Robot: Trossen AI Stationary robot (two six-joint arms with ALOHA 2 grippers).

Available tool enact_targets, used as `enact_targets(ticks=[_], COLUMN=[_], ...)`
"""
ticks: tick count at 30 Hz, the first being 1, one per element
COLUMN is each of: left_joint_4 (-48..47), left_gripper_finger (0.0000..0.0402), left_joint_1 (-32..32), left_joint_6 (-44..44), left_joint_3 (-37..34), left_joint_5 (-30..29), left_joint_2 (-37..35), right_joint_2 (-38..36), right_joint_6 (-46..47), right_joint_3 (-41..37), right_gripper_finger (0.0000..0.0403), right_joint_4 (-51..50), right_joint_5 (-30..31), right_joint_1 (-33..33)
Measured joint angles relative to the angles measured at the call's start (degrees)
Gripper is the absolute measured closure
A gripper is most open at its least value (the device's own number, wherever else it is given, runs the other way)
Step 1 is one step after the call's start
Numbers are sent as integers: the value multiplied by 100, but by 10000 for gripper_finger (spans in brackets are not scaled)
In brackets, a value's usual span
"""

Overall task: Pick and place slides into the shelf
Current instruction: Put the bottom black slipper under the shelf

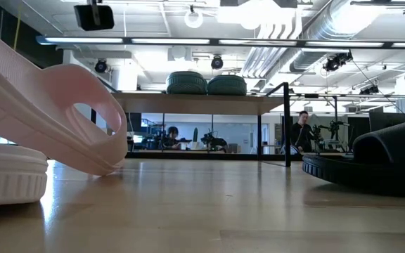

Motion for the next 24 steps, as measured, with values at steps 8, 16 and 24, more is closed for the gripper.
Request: enact_targets(ticks=[8, 16, 24], left_joint_4=[-56, -83, -114], left_gripper_finger=[365, 372, 373], left_joint_1=[4, 210, 341], left_joint_6=[-115, -7, -9], left_joint_3=[383, 754, 771], left_joint_5=[365, 582, 629], left_joint_2=[854, 1221, 1243], right_joint_2=[271, 892, 1175], right_joint_6=[-818, -748, -810], right_joint_3=[0, 0, 0], right_gripper_finger=[244, 244, 244], right_joint_4=[-58, -605, -751], right_joint_5=[-111, 278, 922], right_joint_1=[-140, 77, 169])
